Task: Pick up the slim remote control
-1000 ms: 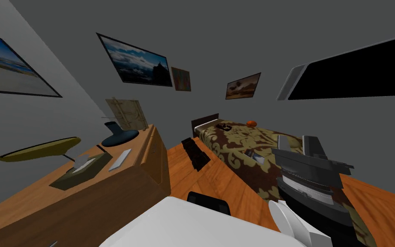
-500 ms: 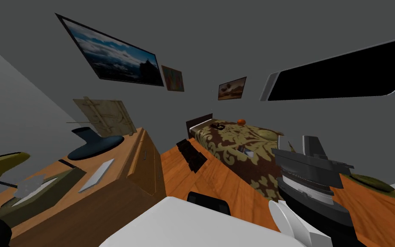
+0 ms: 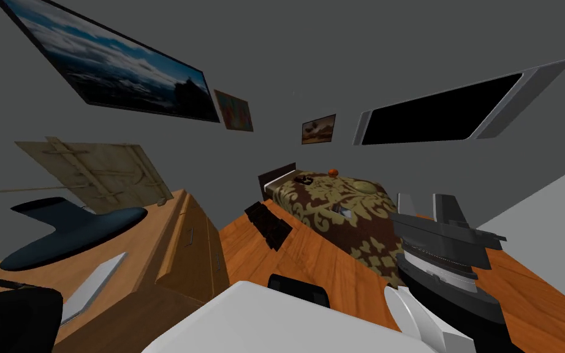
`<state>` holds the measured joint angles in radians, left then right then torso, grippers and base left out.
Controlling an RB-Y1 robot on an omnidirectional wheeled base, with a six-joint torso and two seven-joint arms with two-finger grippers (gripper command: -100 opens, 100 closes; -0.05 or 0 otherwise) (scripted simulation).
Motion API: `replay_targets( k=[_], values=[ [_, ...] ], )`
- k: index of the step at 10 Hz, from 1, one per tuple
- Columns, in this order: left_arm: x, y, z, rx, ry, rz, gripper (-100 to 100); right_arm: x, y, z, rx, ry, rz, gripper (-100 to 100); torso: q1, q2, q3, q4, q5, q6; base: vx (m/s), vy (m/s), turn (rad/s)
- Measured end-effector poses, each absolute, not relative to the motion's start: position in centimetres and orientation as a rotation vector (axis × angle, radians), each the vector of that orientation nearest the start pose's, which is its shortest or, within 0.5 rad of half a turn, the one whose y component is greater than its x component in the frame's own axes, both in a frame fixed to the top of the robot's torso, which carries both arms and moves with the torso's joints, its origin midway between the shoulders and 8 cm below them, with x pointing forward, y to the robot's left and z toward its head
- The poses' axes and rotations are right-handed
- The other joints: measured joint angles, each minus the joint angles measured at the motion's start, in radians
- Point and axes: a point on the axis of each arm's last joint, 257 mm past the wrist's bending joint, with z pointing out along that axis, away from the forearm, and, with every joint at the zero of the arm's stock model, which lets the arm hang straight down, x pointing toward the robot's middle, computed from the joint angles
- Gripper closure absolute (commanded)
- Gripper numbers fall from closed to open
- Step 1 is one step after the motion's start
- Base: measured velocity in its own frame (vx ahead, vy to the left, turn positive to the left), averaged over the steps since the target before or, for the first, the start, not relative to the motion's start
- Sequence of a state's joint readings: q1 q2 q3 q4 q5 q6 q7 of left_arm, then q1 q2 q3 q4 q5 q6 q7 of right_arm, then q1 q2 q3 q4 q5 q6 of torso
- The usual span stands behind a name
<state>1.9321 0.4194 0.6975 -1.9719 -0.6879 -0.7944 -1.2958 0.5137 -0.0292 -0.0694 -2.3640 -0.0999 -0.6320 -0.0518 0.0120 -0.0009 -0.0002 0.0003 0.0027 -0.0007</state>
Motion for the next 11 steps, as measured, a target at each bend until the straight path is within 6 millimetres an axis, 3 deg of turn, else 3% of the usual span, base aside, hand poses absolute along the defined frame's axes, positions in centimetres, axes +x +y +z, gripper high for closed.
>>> replay_targets(
  k=[4,7,11],
  values=[
    [-15.7,49.4,-18.7,1.667,2.339,0.472,-100,29.4,-30.0,8.1,0.530,0.423,1.385,0,0.003,0.000,0.000,0.000,0.001,-0.001,0.019,0.143,-0.276],
    [-18.2,49.5,-18.0,1.981,2.258,0.326,-100,29.4,-30.0,8.1,0.530,0.423,1.385,0,0.009,-0.002,-0.001,0.000,0.002,0.000,0.024,0.203,-0.296],
    [-19.5,49.8,-17.9,2.258,2.104,0.151,-100,29.4,-30.0,8.1,0.530,0.423,1.385,0,0.009,-0.002,-0.001,0.000,0.003,-0.001,0.004,0.204,-0.240]
  ],
)
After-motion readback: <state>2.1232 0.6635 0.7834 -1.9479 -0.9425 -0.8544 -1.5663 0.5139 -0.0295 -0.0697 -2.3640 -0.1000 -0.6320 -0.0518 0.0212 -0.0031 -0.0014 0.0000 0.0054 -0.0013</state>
